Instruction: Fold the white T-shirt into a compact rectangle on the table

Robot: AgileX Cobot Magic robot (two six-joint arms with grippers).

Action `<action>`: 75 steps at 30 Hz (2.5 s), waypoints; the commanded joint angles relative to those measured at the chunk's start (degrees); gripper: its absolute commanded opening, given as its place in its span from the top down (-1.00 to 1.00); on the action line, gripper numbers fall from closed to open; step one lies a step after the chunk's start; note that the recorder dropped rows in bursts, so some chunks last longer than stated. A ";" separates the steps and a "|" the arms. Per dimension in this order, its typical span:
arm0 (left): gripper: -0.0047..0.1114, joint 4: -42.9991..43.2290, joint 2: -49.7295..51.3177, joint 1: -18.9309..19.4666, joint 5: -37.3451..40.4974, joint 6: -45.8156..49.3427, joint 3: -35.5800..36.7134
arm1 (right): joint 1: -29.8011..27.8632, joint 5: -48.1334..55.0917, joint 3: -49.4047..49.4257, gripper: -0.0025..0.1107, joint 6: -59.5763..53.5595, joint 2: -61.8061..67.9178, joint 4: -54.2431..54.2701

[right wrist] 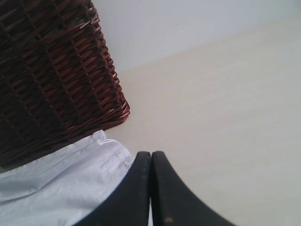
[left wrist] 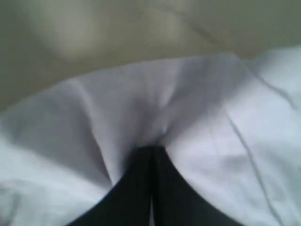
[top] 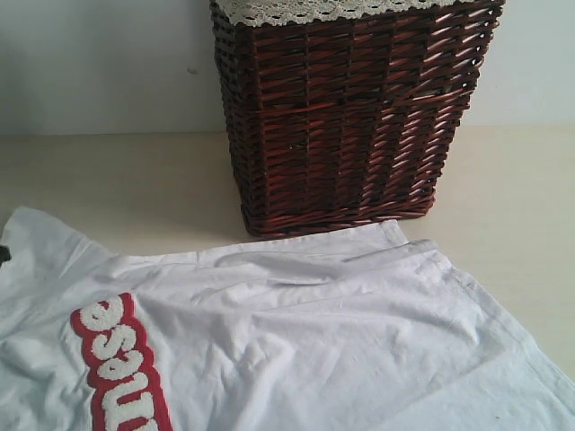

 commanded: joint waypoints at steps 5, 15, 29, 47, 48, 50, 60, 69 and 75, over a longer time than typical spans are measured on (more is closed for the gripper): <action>0.92 -1.92 2.51 0.00 9.62 -2.71 1.71 | -0.17 -0.41 0.31 0.96 -0.22 -0.38 -0.17; -0.16 12.59 -6.84 0.00 0.91 -11.61 1.71 | -0.17 -0.41 0.31 0.96 -0.22 -0.38 -0.17; -0.26 44.81 3.73 -1.60 -35.77 -24.78 -5.79 | -0.17 -0.41 0.31 0.96 -0.22 -0.38 -0.17; -0.26 29.41 4.44 -8.02 -4.68 -13.62 -12.66 | -0.17 -0.41 0.31 0.96 -0.22 -0.38 -0.17; -0.26 30.81 3.76 -8.57 -1.37 -13.62 -13.16 | -0.17 -0.41 0.31 0.96 -0.22 -0.38 -0.17; -0.26 34.58 2.88 -9.64 2.35 -13.62 -13.54 | -0.17 -0.41 0.31 0.96 -0.22 -0.38 -0.17; -0.26 25.95 1.28 -11.96 4.32 -14.19 -13.59 | -0.17 -0.41 0.31 0.96 -0.22 -0.38 -0.17; -0.26 21.99 7.65 -11.96 -2.54 -14.19 -13.59 | -0.17 -0.41 0.31 0.96 -0.22 -0.38 -0.17; 0.07 19.83 7.94 -11.96 -3.00 -12.91 -13.59 | -0.17 -0.41 0.31 0.96 -0.22 -0.38 -0.17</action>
